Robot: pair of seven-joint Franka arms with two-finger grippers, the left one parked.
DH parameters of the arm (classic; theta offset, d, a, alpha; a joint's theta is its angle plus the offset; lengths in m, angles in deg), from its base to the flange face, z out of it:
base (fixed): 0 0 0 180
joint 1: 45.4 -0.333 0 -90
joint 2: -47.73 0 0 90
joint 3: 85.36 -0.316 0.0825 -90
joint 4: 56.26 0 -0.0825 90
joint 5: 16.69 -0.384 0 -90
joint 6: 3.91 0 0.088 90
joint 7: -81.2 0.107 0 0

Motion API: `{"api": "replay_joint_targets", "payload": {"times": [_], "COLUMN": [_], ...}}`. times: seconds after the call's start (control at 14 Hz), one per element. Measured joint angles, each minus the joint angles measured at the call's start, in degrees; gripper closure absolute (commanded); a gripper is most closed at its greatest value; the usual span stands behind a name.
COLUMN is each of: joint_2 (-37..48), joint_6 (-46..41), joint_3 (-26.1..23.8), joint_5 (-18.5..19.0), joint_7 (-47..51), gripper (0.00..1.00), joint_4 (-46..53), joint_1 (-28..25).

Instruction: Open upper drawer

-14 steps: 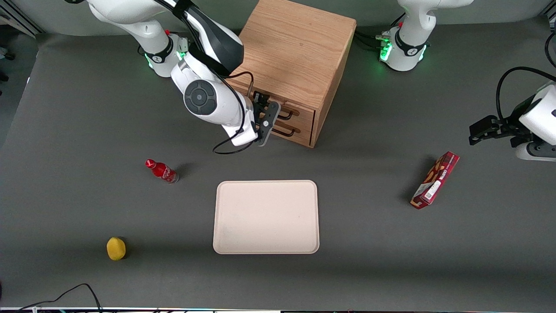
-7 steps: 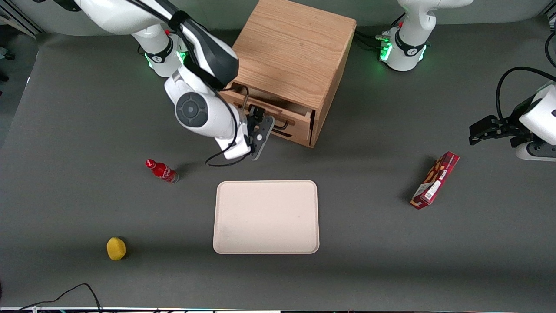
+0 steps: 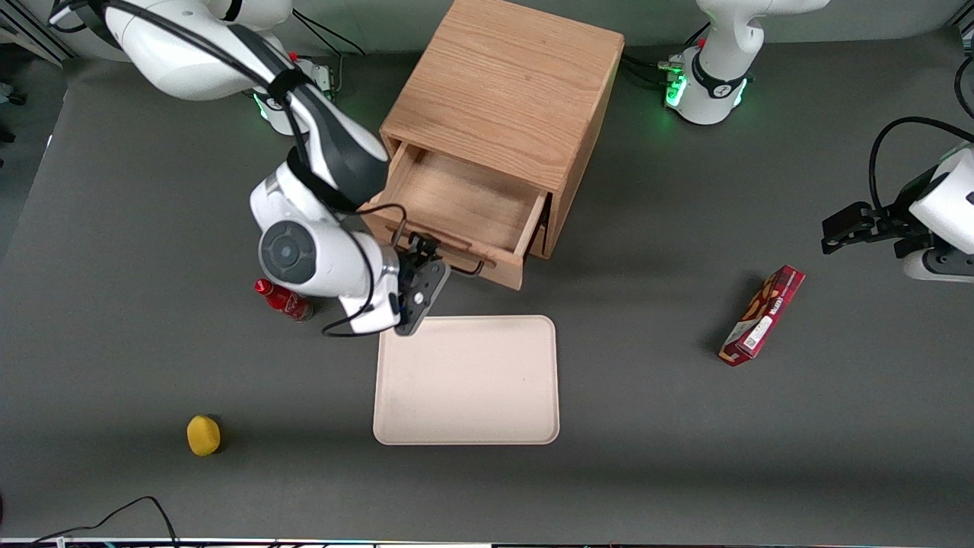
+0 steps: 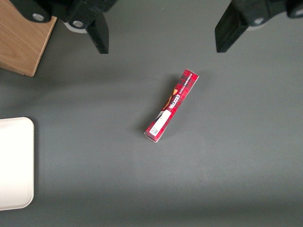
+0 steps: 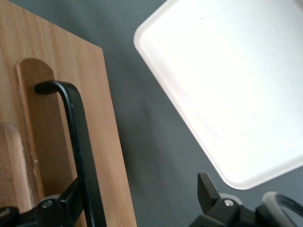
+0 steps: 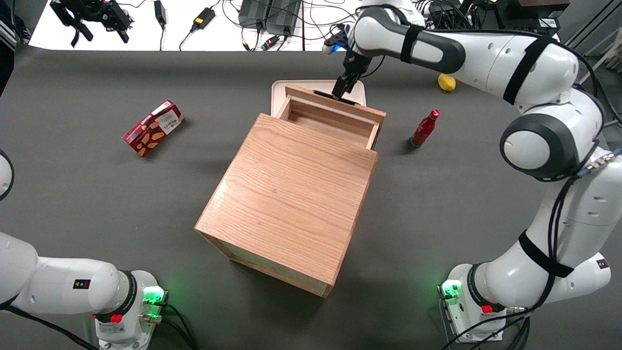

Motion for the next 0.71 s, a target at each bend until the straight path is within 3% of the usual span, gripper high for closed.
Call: {"api": "replay_joint_targets", "payload": {"times": [0.43, 0.71], "joint_2": [-6.0, -5.42], "joint_6": [-6.4, -12.71], "joint_3": [4.25, 4.72], "joint_5": [1.48, 1.56], "joint_7": [-2.85, -3.19], "gripper": [0.0, 0.0], "joint_4": [14.04, 19.97], "joint_1": [0.26, 0.16]}}
